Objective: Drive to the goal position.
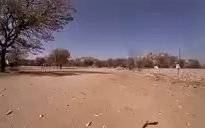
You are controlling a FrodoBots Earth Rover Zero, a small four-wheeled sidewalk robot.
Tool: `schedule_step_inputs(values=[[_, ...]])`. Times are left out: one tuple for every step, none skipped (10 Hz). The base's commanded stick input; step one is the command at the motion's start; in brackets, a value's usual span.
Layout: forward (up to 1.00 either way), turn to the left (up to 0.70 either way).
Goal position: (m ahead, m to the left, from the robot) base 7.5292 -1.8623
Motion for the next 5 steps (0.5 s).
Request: schedule_step_inputs(values=[[0.50, 0.00], [0.50, 0.00], [0.50, 0.00], [0.50, 0.00], [0.50, 0.00]])
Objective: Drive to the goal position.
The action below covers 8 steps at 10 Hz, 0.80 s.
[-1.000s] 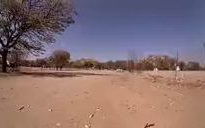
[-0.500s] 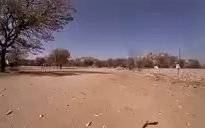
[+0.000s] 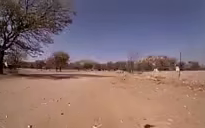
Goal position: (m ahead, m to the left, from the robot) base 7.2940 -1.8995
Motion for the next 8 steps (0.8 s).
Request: schedule_step_inputs(values=[[0.50, 0.00], [0.50, 0.00], [0.50, 0.00], [0.50, 0.00], [0.50, 0.00], [0.50, 0.00], [0.50, 0.00], [0.50, 0.00]])
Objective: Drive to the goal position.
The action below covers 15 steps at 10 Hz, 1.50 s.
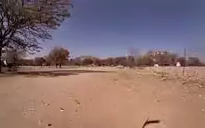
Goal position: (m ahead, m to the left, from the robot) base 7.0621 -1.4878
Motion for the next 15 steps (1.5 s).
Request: schedule_step_inputs(values=[[0.50, 0.00], [0.50, 0.00], [0.50, 0.00], [0.50, 0.00], [0.50, 0.00], [0.50, 0.00], [0.50, 0.00], [0.50, 0.00], [0.50, 0.00], [0.50, 0.00], [0.50, 0.00], [0.50, 0.00], [0.50, 0.00], [0.50, 0.00], [0.50, 0.00]])
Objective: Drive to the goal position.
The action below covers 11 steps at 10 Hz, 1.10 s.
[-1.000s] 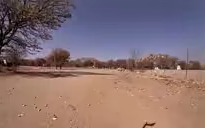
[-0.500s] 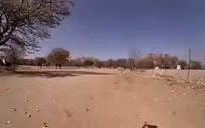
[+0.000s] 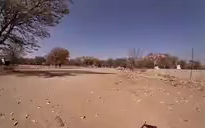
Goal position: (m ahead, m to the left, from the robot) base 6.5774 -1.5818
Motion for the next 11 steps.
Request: schedule_step_inputs(values=[[0.50, 0.00], [0.50, 0.00], [0.50, 0.00], [0.50, 0.00], [0.50, 0.00], [0.50, 0.00], [0.50, 0.00], [0.50, 0.00], [0.50, 0.00], [0.50, 0.00], [0.50, 0.00]])
